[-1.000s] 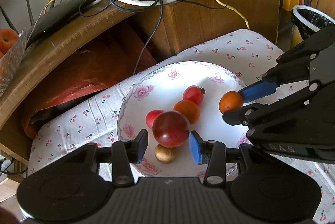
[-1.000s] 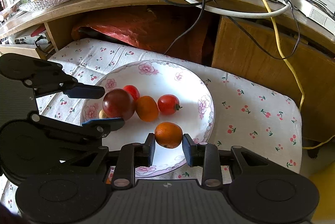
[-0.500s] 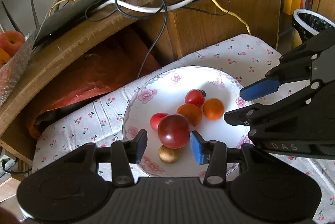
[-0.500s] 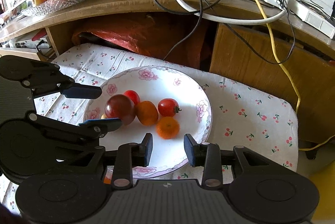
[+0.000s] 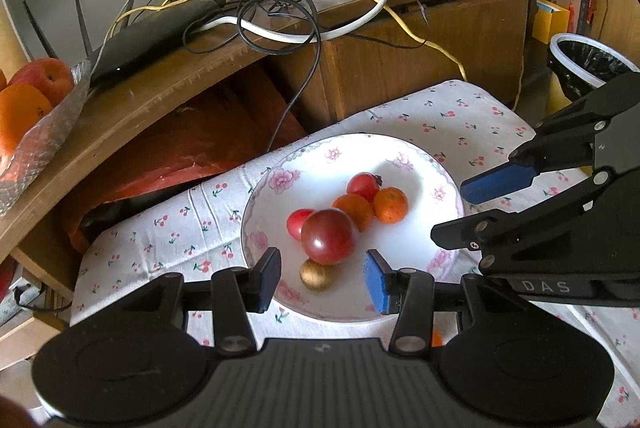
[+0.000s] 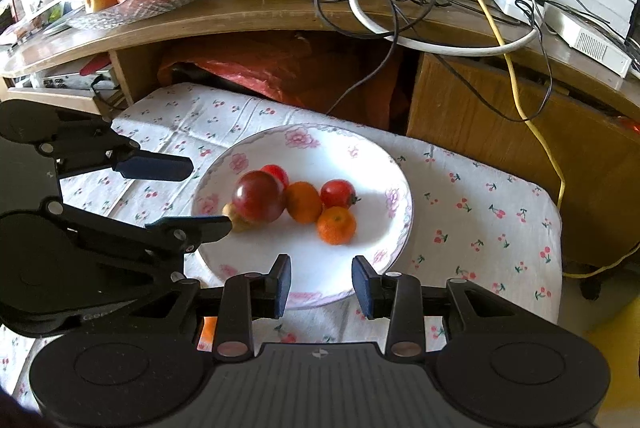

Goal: Organize fruits
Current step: 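Withdraw both grippers from the bowl toward the tan fruit and tangerine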

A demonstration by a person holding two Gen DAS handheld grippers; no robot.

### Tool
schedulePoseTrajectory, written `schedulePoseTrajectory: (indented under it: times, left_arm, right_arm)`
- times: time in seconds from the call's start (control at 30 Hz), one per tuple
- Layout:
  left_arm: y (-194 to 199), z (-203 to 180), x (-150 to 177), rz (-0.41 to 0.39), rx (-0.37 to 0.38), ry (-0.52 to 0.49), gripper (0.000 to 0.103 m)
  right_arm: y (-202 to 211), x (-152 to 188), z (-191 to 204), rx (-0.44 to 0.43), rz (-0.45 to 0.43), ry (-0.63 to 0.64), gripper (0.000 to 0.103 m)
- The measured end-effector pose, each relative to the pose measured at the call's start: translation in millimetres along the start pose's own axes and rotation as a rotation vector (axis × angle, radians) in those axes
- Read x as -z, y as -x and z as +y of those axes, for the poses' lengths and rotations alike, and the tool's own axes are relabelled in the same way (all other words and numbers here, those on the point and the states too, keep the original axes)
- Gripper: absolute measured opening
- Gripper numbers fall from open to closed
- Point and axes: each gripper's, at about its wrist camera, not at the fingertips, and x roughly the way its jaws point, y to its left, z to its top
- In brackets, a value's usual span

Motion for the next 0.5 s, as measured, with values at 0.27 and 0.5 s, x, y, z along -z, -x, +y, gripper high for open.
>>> schedulePoseTrajectory:
  times: [0.27,0.5]
  left_arm:
    - [18,-6,17,0.005,0.006,-0.009,0.055]
    - [27,0,27,0.008,0.016,0.02,0.055]
  right_arm:
    - [13,16,13,-0.018,0.017,0.01,0.032]
    - [19,22,24,-0.034,0.022,0.008,0.034]
